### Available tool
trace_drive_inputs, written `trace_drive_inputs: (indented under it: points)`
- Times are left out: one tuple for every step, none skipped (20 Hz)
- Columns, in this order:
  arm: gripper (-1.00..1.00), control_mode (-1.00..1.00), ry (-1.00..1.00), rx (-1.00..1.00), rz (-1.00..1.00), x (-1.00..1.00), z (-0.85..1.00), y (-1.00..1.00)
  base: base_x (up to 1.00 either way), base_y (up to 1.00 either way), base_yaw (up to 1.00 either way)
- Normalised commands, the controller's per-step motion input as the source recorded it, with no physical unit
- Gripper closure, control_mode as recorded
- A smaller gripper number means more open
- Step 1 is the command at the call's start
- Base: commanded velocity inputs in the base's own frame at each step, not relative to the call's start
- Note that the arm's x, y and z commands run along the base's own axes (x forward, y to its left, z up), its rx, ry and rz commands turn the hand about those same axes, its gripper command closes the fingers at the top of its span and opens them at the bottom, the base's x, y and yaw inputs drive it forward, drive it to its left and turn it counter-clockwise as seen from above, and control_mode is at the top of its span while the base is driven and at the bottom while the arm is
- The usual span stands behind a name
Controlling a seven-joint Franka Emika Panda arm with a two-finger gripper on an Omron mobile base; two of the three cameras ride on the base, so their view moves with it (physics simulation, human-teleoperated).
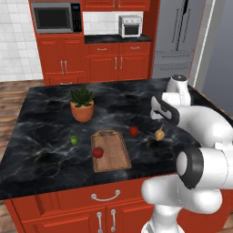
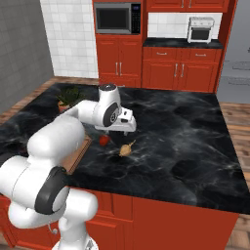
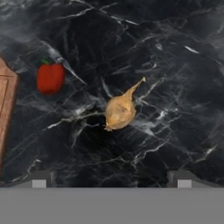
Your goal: Place the avocado, onion, tomato, and bell pepper on the cutting board.
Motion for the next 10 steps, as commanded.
trace_drive_inputs:
  points:
    - [-1.00,-1.00,0.04,0.00,0.00,0.39,-0.31,-0.04,0.00,0.00,0.00]
    - [-1.00,-1.00,0.03,0.00,0.00,0.36,-0.28,-0.06,0.00,0.00,0.00]
    - [-1.00,-1.00,0.03,0.01,0.00,0.34,-0.27,-0.09,0.00,0.00,0.00]
    - [-1.00,-1.00,0.03,0.02,0.00,0.32,-0.28,-0.10,0.00,0.00,0.00]
    - [-1.00,-1.00,0.02,0.02,0.00,0.26,-0.26,-0.10,0.00,0.00,0.00]
    - [-1.00,-1.00,0.02,0.02,0.00,0.26,-0.26,-0.09,0.00,0.00,0.00]
    - [-1.00,-1.00,0.02,0.01,0.00,0.26,-0.26,-0.05,0.00,0.00,0.00]
    - [-1.00,-1.00,0.03,0.02,0.00,0.29,-0.25,-0.08,0.00,0.00,0.00]
    - [-1.00,-1.00,0.03,0.02,0.00,0.25,-0.26,-0.06,0.00,0.00,0.00]
    - [-1.00,-1.00,0.04,0.02,0.00,0.25,-0.27,-0.06,0.00,0.00,0.00]
